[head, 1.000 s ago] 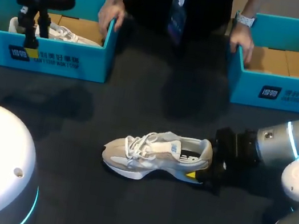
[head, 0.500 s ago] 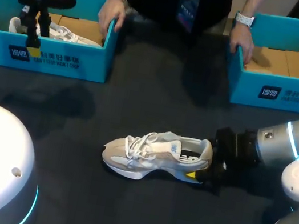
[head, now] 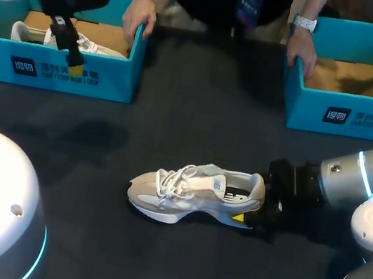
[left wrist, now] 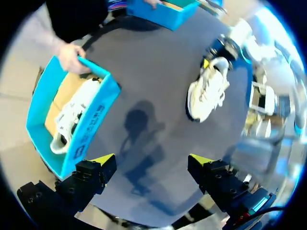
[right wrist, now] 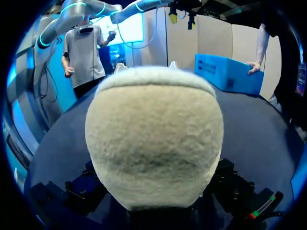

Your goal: Take the shoe out of the shoebox, open the shoe tongue, remove and reinsert the insole, then place the shoe into the shoebox

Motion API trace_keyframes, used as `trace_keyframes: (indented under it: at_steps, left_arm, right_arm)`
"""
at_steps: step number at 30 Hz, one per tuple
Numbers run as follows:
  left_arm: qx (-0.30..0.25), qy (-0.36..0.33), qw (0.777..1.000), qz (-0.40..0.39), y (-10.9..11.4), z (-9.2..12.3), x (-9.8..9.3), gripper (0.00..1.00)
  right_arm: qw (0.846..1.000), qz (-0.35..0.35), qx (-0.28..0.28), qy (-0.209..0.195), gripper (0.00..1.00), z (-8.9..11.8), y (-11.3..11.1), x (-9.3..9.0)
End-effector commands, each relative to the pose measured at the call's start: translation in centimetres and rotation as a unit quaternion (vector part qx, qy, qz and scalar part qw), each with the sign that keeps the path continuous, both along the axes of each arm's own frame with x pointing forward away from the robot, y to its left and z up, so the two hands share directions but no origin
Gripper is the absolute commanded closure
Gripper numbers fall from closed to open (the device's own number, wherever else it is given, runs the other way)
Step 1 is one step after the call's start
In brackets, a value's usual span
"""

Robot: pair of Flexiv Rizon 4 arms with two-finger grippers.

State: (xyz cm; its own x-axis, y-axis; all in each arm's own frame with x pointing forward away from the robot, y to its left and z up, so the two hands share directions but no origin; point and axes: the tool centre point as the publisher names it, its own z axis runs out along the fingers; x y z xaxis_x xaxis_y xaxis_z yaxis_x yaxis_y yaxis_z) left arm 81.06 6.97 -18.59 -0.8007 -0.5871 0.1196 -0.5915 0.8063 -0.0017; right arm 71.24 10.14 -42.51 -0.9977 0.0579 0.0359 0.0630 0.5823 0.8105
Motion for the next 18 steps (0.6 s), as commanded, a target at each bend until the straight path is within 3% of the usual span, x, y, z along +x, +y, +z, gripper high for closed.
trace_keyframes:
  at_steps: [1, 12, 18]
  left_arm:
    - [-0.015, -0.014, 0.985, 0.173, -1.3, -0.3, -1.2, 0.00]
    - [0.001, -0.013, 0.946, 0.324, -6.3, -1.1, -3.9, 0.00]
    - [-0.001, 0.001, 0.935, 0.354, -9.2, -1.6, -4.5, 0.00]
  right_arm:
    - [1.000, -0.001, -0.001, 0.000, 1.00, -0.1, 0.1, 0.0]
    - [1.000, -0.001, -0.001, 0.000, 1.00, -0.1, 0.1, 0.0]
    - [1.000, -0.001, -0.001, 0.000, 1.00, -0.1, 0.1, 0.0]
